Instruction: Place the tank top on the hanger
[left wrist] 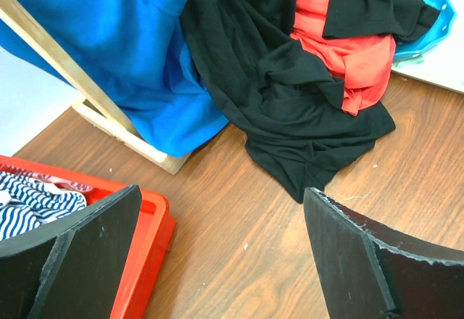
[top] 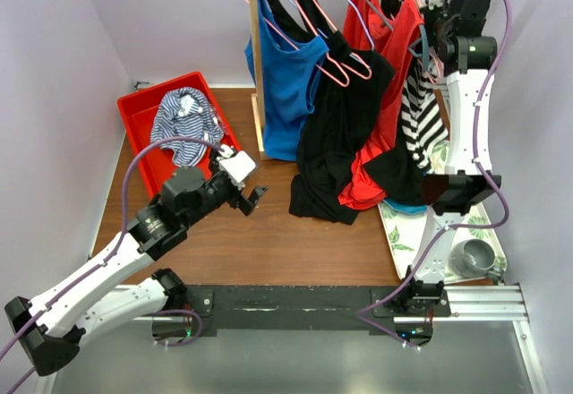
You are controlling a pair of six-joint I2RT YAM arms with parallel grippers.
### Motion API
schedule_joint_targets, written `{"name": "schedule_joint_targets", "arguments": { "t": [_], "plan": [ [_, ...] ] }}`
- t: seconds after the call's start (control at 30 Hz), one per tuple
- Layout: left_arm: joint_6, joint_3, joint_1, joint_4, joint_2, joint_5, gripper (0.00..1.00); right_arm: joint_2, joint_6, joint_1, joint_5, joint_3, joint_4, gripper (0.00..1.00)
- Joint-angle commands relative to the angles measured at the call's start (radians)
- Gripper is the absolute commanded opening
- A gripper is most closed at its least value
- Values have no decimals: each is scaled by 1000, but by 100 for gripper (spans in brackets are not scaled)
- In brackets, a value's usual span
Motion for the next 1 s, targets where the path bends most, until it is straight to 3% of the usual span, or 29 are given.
{"name": "schedule_joint_targets", "arguments": {
  "t": [0.0,0.33,0.47,0.57,0.9,0.97],
  "plan": [
    [-14,27,2,19,-22,-5,100,6,-22,0,48,26,97,0],
    [-8,22,2,22,-25,-5,100,8,-22,-3,82,25,99,0],
    [-6,22,2,22,-27,-2,100,8,-19,-3,90,25,100,15],
    [-6,24,2,19,-30,-2,100,6,-16,-3,90,25,102,20],
    [-8,29,2,13,-33,1,100,3,-8,-9,81,23,100,29],
    [-6,32,2,9,-34,-1,100,-1,-6,-14,62,28,99,44]
  ]
}}
